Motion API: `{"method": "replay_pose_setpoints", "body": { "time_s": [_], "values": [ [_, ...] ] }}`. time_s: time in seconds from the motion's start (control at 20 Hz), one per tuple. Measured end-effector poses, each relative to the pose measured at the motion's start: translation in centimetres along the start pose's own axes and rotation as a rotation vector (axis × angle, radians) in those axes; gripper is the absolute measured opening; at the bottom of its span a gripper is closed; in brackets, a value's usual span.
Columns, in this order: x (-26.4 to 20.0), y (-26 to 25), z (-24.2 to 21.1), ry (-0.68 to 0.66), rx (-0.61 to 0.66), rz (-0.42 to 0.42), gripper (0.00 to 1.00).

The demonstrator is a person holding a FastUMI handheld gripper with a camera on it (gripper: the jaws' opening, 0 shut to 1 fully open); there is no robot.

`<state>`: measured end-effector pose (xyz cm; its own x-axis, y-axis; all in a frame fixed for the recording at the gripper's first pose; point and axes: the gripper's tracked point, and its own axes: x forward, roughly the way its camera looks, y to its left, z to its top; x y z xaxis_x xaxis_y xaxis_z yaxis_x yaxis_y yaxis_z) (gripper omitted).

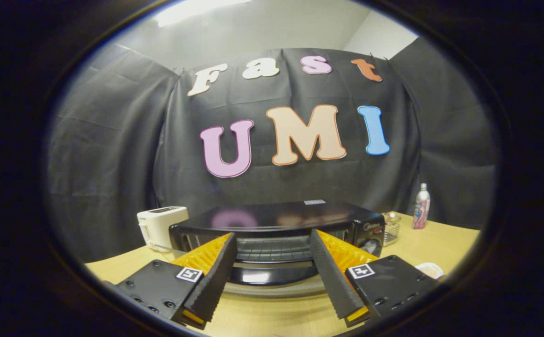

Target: Open the toaster oven, put the food inside, and close the toaster oven door.

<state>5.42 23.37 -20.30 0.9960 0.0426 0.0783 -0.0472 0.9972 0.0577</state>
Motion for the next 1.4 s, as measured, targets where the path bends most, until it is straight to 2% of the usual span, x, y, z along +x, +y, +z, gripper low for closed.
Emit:
{"method": "replay_pose_setpoints", "body": {
  "time_s": [0.3,0.55,0.95,1.25,1.4],
  "values": [
    [-4.7,-0.4,-3.4,0.127,0.001,0.022,0.97],
    [-5.9,-0.7,-4.8,0.166,0.011,0.037,0.97],
    [-7.7,-1.3,-9.1,0.334,0.006,0.054,0.95],
    [-7.7,-2.3,-14.1,0.502,0.128,0.054,0.95],
    [-7.2,-2.8,-13.7,0.461,0.159,0.057,0.94]
  ]
}}
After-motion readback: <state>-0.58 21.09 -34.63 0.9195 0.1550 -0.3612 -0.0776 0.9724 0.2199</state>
